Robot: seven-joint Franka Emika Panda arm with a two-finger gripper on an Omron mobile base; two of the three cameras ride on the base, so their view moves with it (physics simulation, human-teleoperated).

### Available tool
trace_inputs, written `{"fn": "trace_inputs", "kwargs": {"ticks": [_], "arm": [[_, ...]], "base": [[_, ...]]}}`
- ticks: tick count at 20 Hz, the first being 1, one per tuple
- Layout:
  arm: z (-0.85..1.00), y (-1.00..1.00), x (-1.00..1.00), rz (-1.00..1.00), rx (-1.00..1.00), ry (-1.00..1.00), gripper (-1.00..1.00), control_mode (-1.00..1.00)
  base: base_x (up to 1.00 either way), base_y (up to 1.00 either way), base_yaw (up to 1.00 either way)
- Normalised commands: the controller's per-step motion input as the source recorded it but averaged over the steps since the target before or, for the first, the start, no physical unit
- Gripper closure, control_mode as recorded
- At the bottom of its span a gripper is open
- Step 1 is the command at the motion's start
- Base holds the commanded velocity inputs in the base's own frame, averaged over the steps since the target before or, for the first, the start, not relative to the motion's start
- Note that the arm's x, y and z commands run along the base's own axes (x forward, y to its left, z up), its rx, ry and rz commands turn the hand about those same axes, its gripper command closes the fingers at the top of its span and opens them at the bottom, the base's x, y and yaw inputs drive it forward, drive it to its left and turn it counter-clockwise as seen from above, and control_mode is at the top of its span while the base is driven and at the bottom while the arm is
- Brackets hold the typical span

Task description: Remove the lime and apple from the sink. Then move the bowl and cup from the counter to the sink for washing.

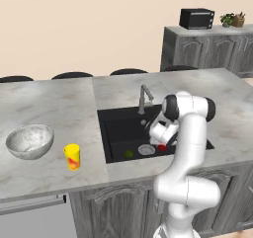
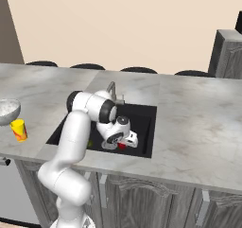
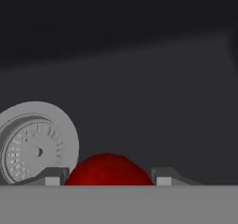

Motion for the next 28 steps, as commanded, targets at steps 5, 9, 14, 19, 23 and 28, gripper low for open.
{"fn": "trace_inputs", "kwargs": {"ticks": [5, 9, 14, 19, 23, 28], "arm": [[0.33, -0.1, -0.15, 0.0, 0.1, -0.05, 1.0, -1.0], [0.32, -0.13, -0.16, 0.01, 0.02, -0.06, 1.0, -1.0], [0.28, -0.09, -0.11, 0.05, 0.0, -0.02, 1.0, -1.0], [0.33, 0.0, -0.02, 0.07, 0.0, -0.03, 1.0, -1.0], [0.41, 0.0, -0.01, 0.07, 0.0, 0.0, 1.0, -1.0], [0.4, -0.04, -0.05, 0.06, 0.0, 0.0, 1.0, -1.0]], "base": [[0.0, 0.0, 0.0], [0.0, 0.0, 0.0], [0.0, 0.0, 0.0], [0.0, 0.0, 0.0], [0.0, 0.0, 0.0], [0.0, 0.0, 0.0]]}}
